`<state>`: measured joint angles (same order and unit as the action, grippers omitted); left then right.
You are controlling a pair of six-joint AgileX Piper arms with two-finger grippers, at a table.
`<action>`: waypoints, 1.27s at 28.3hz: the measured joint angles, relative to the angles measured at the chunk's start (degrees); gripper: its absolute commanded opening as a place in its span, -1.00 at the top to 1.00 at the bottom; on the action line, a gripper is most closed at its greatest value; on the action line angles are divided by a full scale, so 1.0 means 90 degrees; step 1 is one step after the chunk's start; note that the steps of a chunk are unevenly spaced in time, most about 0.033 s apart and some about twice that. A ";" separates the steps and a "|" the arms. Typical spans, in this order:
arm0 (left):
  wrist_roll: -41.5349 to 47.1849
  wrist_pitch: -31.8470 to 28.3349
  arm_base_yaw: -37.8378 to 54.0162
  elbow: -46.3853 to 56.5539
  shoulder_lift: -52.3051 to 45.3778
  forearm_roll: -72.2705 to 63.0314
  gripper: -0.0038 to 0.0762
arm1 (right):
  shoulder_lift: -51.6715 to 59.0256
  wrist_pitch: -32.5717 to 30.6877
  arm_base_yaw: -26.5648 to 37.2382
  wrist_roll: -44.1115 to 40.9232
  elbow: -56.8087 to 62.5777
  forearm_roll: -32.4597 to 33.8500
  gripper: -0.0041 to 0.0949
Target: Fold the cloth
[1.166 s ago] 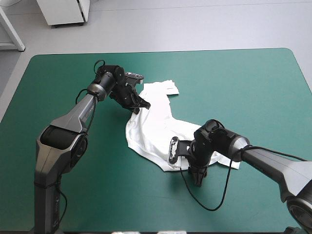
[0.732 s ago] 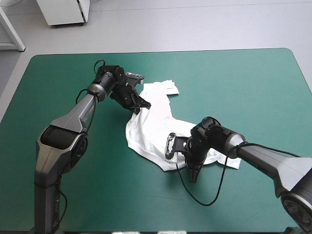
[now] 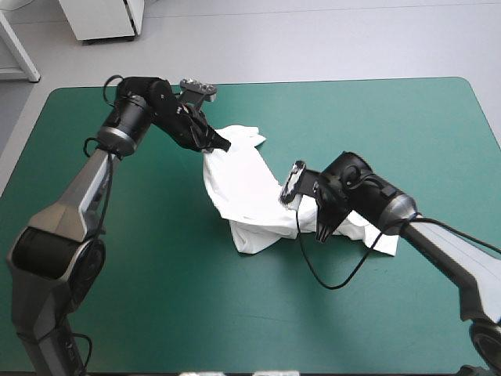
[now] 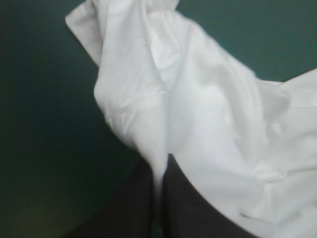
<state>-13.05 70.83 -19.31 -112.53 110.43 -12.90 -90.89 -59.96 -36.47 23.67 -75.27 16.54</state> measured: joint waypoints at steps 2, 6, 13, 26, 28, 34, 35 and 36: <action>0.0000 0.0048 0.0000 0.0000 -0.0675 0.0059 0.93 | 0.0377 -0.0382 0.0036 -0.0192 -0.0608 0.0184 0.95; -0.0005 0.0129 0.0000 0.0000 -0.1897 0.0149 0.93 | 0.0877 -0.0935 0.0056 -0.0498 -0.1828 0.0271 0.95; -0.0005 0.0058 0.0000 -0.0067 -0.3439 0.0160 0.93 | 0.1324 -0.1151 0.0056 -0.0701 -0.3886 0.0342 0.95; -0.0024 -0.0125 0.0000 -0.3091 -0.4086 0.0113 0.93 | 0.2163 -0.0119 0.0056 -0.0629 -0.6445 -0.0239 0.95; -0.0024 -0.0125 0.0000 -0.3423 -0.4116 0.0046 0.93 | 0.2308 0.0061 0.0056 -0.0508 -0.6633 -0.0449 0.95; -0.0156 -0.0298 0.0000 -0.4035 -0.4168 -0.0478 0.93 | 0.2618 0.0540 0.0056 -0.0073 -0.6994 -0.1255 0.95; -0.0197 -0.0317 0.0000 -0.4100 -0.4168 -0.0596 0.93 | 0.2652 0.0570 0.0056 -0.0046 -0.7027 -0.1329 0.95; -0.0223 -0.0326 0.0000 -0.4145 -0.4168 -0.0704 0.93 | 0.2697 0.0600 0.0056 -0.0022 -0.7056 -0.1403 0.95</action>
<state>-15.06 67.89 -19.31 -149.84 72.92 -19.23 -66.62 -54.56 -35.97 23.48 -138.77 3.92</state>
